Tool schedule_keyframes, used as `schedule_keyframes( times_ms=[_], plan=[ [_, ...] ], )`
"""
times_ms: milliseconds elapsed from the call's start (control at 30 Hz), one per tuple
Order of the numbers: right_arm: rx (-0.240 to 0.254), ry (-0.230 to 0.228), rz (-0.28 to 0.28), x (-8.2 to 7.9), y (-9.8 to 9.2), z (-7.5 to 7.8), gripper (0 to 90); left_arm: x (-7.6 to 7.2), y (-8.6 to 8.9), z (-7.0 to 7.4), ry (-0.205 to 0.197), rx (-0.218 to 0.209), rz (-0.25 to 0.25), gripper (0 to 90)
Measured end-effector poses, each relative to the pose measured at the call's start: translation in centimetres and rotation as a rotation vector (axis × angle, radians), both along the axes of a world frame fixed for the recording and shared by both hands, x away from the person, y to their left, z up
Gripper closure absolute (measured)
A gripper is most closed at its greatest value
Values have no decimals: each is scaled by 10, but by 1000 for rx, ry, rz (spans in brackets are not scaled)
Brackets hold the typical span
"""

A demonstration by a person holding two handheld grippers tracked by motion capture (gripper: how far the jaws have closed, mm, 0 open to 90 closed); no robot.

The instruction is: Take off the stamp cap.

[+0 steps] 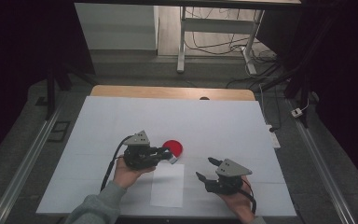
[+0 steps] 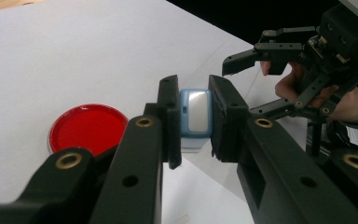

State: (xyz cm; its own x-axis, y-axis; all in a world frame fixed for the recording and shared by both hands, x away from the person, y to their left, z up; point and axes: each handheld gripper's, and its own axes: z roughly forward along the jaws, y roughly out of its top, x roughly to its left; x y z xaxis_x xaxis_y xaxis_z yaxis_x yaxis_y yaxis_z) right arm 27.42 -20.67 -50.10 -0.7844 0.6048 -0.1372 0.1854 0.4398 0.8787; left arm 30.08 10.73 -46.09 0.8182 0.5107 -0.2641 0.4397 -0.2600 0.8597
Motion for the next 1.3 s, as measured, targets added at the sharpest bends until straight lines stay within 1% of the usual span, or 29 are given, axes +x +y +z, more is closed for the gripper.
schedule_keyframes(
  times_ms=[33, 133, 167, 200, 633, 667, 867, 933, 1300],
  plan=[
    [-9, -2, 0, 0, 1, 0, 310, 0, 0, 0, 0, 0, 0, 752],
    [-10, -3, 10, 0, 5, -1, 311, 0, 0, 0, -1, 0, 2, 752],
    [-22, -4, 5, -1, 6, -1, 311, 0, 0, 0, 0, -1, 2, 752],
    [-15, -4, 16, -1, 7, -1, 312, 0, 0, 0, -1, -1, 2, 752],
    [-51, -20, 27, -2, 20, -3, 321, 0, -2, 0, -3, -3, 6, 752],
    [-45, -20, 34, -2, 21, -4, 322, 0, -2, 0, -3, -4, 6, 752],
    [-57, -23, 32, -2, 26, -4, 329, 1, -3, -1, 0, -1, 6, 752],
    [-50, -22, 35, -2, 28, -5, 331, 1, -4, -1, 0, -2, 6, 752],
    [-66, -33, 50, -4, 42, -6, 342, 1, -4, -1, -3, -5, 9, 752]
  ],
)
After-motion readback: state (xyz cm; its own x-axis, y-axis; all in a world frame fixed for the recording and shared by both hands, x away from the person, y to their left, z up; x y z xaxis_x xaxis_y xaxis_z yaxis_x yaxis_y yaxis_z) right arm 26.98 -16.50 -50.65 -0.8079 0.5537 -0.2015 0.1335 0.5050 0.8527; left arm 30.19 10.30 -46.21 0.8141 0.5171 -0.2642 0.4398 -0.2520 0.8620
